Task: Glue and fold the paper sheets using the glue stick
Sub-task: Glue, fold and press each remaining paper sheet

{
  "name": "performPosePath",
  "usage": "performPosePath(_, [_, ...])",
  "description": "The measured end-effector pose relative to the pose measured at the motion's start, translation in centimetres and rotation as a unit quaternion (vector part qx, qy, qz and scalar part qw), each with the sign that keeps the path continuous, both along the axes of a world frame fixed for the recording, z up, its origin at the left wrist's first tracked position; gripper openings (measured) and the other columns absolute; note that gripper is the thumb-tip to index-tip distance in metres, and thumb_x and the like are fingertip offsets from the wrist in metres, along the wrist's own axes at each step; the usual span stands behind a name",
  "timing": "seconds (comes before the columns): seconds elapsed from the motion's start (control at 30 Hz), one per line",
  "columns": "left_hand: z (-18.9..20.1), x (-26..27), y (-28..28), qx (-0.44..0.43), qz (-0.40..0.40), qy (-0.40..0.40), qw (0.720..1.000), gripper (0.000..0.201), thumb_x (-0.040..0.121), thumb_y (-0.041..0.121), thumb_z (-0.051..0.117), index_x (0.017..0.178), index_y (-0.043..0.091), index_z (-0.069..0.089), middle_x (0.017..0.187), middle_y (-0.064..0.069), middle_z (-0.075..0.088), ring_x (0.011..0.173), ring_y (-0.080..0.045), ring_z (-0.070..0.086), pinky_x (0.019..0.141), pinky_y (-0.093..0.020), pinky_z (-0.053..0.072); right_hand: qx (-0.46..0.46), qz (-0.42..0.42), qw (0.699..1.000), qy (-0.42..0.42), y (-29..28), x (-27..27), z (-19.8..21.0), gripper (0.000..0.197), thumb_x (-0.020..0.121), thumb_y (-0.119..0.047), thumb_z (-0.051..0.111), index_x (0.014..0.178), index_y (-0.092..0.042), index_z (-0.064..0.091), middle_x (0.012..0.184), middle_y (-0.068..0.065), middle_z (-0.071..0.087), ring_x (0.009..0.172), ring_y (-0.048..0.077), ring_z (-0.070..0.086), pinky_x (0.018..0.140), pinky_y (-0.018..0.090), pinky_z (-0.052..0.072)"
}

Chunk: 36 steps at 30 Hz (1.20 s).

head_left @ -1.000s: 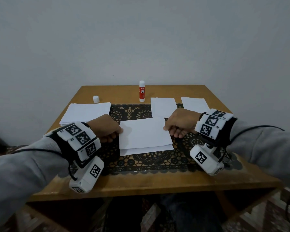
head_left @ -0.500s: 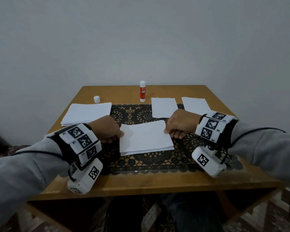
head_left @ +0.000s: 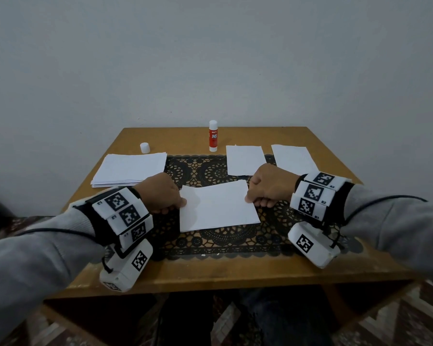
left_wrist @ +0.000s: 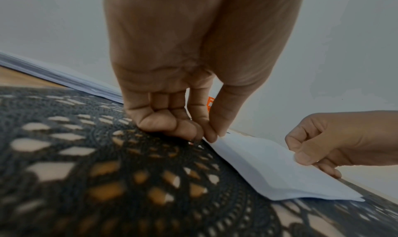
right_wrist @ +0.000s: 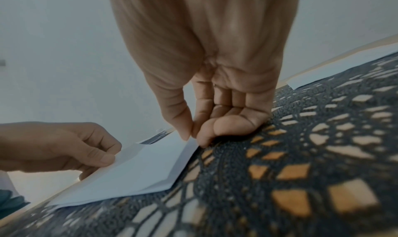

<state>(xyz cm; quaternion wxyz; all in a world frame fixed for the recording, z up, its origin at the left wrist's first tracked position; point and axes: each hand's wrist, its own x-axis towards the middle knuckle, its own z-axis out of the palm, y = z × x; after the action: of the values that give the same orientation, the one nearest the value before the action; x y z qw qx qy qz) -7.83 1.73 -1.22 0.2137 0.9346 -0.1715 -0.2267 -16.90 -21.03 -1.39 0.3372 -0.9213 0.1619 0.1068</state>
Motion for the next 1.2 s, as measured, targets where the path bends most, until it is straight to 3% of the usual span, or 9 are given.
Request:
performPosePath(0.13, [-0.2,-0.6,-0.6,0.070,-0.047,-0.077,0.993,0.021,0.085,0.026,0.069,0.075,0.010,0.060,0.073,-0.004,0.058,0.067,-0.017,0.054,0.056,-0.023,0.040,-0.125,0.045,0.991,0.006,0.8,0.2,0.2,0.019,0.079,-0.016,0.075,0.072,-0.004,0.063,0.072,0.009,0.067,0.058,0.017,0.057,0.060,0.028,0.049])
performPosePath(0.2, [-0.1,-1.2,-0.9,0.102,-0.069,-0.136,0.983,0.019,0.086,0.028,0.066,0.089,0.014,0.054,0.087,-0.004,0.056,0.075,-0.016,0.050,0.057,-0.024,0.037,-0.199,0.068,0.977,-0.017,1.3,0.0,0.3,0.023,0.079,-0.020,0.076,0.086,-0.002,0.063,0.085,0.009,0.067,0.074,0.021,0.061,0.067,0.031,0.049])
performPosePath(0.3, [-0.5,-2.0,-1.1,0.140,-0.148,-0.232,0.951,0.047,0.088,0.035,0.061,0.124,0.016,0.038,0.128,-0.011,0.046,0.112,-0.026,0.046,0.087,-0.035,0.045,-0.320,0.140,0.935,-0.060,2.7,-1.0,0.5,0.026,0.088,-0.018,0.062,0.111,-0.009,0.055,0.111,0.009,0.055,0.103,0.026,0.052,0.080,0.037,0.047])
performPosePath(0.4, [-1.0,-3.3,-1.4,0.227,-0.247,-0.182,0.924,0.073,0.096,0.051,0.040,0.152,0.022,0.004,0.159,-0.008,0.003,0.146,-0.030,0.006,0.116,-0.051,0.018,-0.324,0.265,0.908,-0.018,5.1,-2.4,0.0,0.044,0.098,-0.035,0.047,0.132,-0.008,0.045,0.139,0.013,0.042,0.129,0.031,0.039,0.103,0.043,0.039])
performPosePath(0.5, [-1.4,-3.0,-0.9,0.279,-0.265,-0.093,0.918,0.076,0.097,0.059,0.023,0.150,0.024,-0.017,0.157,-0.002,-0.024,0.146,-0.023,-0.016,0.116,-0.051,0.003,-0.308,0.338,0.885,0.088,6.1,-3.4,-0.9,0.080,0.099,-0.056,0.030,0.154,-0.007,-0.002,0.162,0.010,-0.010,0.149,0.026,-0.007,0.121,0.043,0.008])
performPosePath(0.57, [-1.5,-2.5,-0.4,0.291,-0.270,-0.086,0.914,0.080,0.094,0.064,0.021,0.149,0.023,-0.021,0.155,0.000,-0.028,0.146,-0.022,-0.018,0.117,-0.053,0.004,-0.311,0.312,0.891,0.106,5.1,-2.7,-0.9,0.085,0.097,-0.061,0.025,0.152,-0.007,-0.014,0.159,0.009,-0.021,0.148,0.023,-0.016,0.121,0.041,0.001])
performPosePath(0.67, [-1.4,-2.4,-0.3,0.296,-0.272,-0.084,0.912,0.083,0.093,0.065,0.021,0.149,0.021,-0.022,0.155,0.000,-0.029,0.145,-0.022,-0.018,0.116,-0.053,0.004,-0.319,0.256,0.905,0.115,4.4,-1.5,-0.7,0.088,0.096,-0.064,0.020,0.151,-0.006,-0.015,0.159,0.011,-0.021,0.148,0.025,-0.015,0.121,0.044,0.002])
performPosePath(0.8, [-1.3,-2.7,-0.3,0.289,-0.273,-0.081,0.914,0.083,0.094,0.064,0.021,0.149,0.021,-0.023,0.155,0.000,-0.030,0.145,-0.021,-0.018,0.116,-0.051,0.004,-0.302,0.331,0.889,0.097,6.2,-2.1,-1.5,0.084,0.097,-0.062,0.020,0.152,-0.008,-0.013,0.159,0.009,-0.021,0.147,0.023,-0.017,0.122,0.040,0.000])
performPosePath(1.2, [-1.1,-3.2,-0.1,0.278,-0.270,-0.083,0.918,0.080,0.095,0.062,0.020,0.149,0.020,-0.020,0.155,-0.001,-0.028,0.145,-0.021,-0.018,0.117,-0.049,0.001,-0.306,0.272,0.902,0.139,2.9,-2.2,-0.1,0.066,0.105,-0.042,0.020,0.153,-0.013,-0.014,0.160,0.001,-0.020,0.148,0.027,-0.013,0.121,0.047,0.007])
